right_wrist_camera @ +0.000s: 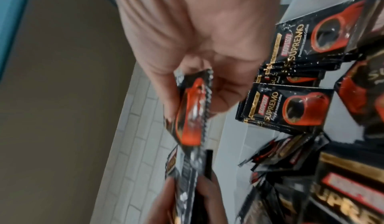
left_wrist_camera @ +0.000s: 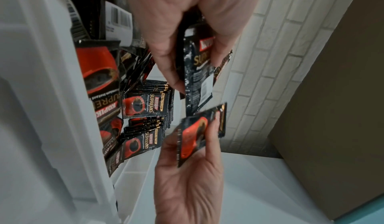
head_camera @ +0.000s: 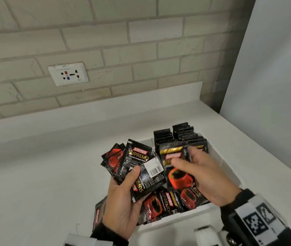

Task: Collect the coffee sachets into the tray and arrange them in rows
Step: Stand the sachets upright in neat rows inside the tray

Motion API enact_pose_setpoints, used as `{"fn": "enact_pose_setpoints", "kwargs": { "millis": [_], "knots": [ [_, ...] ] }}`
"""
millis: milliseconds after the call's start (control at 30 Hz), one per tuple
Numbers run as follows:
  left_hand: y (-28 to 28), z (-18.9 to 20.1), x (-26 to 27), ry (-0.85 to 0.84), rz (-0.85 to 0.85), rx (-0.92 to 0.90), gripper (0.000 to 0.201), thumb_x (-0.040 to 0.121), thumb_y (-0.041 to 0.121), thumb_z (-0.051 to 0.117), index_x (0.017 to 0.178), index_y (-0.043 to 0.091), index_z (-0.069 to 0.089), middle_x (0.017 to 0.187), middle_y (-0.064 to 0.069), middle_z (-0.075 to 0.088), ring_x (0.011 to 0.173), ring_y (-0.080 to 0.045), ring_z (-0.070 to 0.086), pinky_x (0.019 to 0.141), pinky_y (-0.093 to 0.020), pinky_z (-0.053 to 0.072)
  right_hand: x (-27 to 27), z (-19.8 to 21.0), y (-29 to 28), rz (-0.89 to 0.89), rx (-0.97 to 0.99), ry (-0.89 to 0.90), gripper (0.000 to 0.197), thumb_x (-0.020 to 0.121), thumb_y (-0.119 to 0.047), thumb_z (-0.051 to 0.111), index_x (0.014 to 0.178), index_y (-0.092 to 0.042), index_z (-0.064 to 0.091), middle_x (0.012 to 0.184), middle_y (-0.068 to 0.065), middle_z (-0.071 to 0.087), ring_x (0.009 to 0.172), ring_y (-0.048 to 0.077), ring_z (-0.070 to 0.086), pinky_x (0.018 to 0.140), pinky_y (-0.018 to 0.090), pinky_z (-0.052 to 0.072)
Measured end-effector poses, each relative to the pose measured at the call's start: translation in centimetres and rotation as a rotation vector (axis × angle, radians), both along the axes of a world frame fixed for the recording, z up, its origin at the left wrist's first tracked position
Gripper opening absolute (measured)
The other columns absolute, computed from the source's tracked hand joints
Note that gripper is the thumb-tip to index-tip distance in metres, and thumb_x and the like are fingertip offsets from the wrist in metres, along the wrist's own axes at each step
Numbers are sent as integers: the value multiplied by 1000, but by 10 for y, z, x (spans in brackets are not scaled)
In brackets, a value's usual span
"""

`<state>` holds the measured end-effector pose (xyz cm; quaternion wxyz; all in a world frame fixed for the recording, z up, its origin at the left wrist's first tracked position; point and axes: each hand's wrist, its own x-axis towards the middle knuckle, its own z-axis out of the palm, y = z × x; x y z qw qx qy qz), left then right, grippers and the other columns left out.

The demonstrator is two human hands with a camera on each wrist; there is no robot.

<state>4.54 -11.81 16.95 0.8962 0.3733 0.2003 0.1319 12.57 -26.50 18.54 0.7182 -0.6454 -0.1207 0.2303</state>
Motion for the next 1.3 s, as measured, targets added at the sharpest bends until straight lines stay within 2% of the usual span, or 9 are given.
{"fn": "enact_pose_setpoints", "kwargs": {
  "millis": [167,267,400,567,733,933,1067,1200,1300],
  "knots": [
    [-6,3,2,2,4,-6,49,66,10,62,115,12,58,99,-13,72,80,-26,71,60,-39,59,-14,-8,8,80,-177,-88,13,76,-9,71,81,-9,59,71,-3,67,64,9,67,62,21,52],
    [-6,5,0,3,19,-63,51,68,13,63,118,12,57,98,-13,72,79,-25,71,53,-36,58,-13,-8,10,37,-153,-102,16,75,-5,71,74,-9,56,70,6,68,59,14,66,54,24,53],
    [-6,6,-1,32,20,-86,50,71,26,62,119,12,57,97,-13,72,78,-25,72,49,-32,56,-14,-8,10,31,-205,-142,19,75,-5,72,74,-10,54,62,0,68,56,10,65,56,23,53],
    [-11,5,0,61,81,-52,28,86,22,56,113,16,59,87,-8,74,69,-21,72,46,-31,55,-14,-12,9,-33,-211,-175,33,74,-4,73,97,-20,56,82,0,74,73,11,70,64,17,51],
    [-13,4,-1,85,129,-69,24,89,19,54,112,15,59,87,-11,74,66,-23,71,44,-31,54,-14,-15,8,0,-305,-217,18,72,-14,76,85,-22,67,86,11,71,74,23,69,66,26,57],
    [-2,2,-4,125,124,-88,24,87,18,56,110,11,56,96,-14,70,70,-25,71,57,-46,58,-10,8,-6,-2,-165,-178,11,75,-5,70,79,-12,64,73,2,69,61,15,68,56,22,55],
    [0,-2,-5,118,54,-68,29,88,19,56,116,12,56,87,-9,74,78,-28,71,67,-51,57,-10,21,-15,-250,-50,-689,25,67,-12,75,69,-33,61,84,-9,68,70,14,62,65,21,52],
    [-10,3,-3,97,-45,-22,27,89,18,53,111,4,61,87,-14,73,73,-25,71,56,-42,59,-19,10,-8,37,-441,-1305,19,68,-15,52,83,-27,53,98,-16,61,81,5,55,72,19,45],
    [-14,4,-4,54,-78,-41,32,86,19,52,108,0,63,88,-19,71,66,-22,69,48,-31,55,-27,-3,-4,176,-604,-1395,20,68,-16,45,83,-25,53,101,-12,63,75,8,53,65,20,46]
  ]
}}
